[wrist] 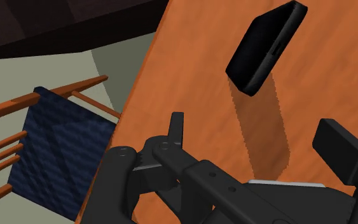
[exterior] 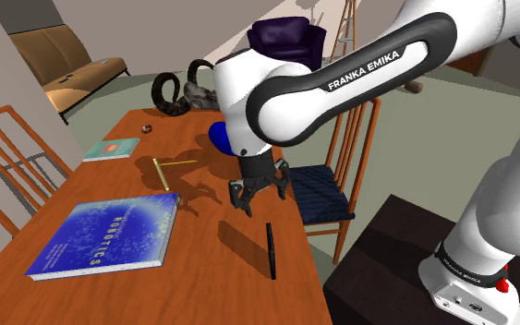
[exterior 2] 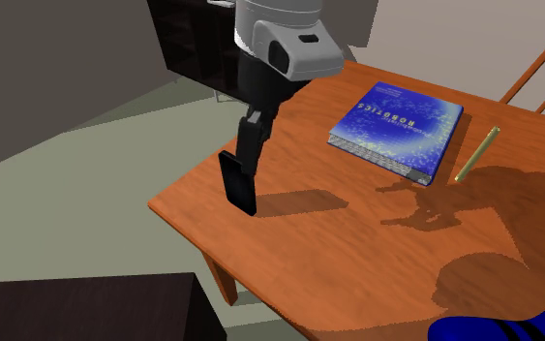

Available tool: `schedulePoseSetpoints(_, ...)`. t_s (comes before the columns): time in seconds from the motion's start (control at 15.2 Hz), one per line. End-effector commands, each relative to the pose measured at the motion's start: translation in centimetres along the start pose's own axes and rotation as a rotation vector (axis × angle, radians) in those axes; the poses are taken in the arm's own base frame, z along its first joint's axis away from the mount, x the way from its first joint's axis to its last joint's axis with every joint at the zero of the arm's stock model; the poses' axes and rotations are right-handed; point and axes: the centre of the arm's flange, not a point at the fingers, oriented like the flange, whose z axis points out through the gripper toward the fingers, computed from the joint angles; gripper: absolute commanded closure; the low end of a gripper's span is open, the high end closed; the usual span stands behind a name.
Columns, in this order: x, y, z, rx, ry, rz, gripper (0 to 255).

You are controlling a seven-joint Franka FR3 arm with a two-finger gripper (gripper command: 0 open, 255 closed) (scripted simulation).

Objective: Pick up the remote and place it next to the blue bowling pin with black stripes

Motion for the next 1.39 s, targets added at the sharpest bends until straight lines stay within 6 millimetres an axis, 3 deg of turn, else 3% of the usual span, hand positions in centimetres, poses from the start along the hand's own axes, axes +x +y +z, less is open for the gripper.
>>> schedulePoseSetpoints(0.0,0.1,-0.9,0.8,-0.003,-0.002,0.008,0)
schedulePoseSetpoints(0.4,0.1,-0.9,4.3,-0.003,-0.002,0.008,0)
schedulePoseSetpoints(0.92,0.1,-0.9,4.3,-0.003,-0.002,0.008,0)
schedulePoseSetpoints(0.99,0.1,-0.9,4.3,-0.003,-0.002,0.008,255)
schedulePoseSetpoints(1.32,0.1,-0.9,4.3,-0.003,-0.002,0.008,255)
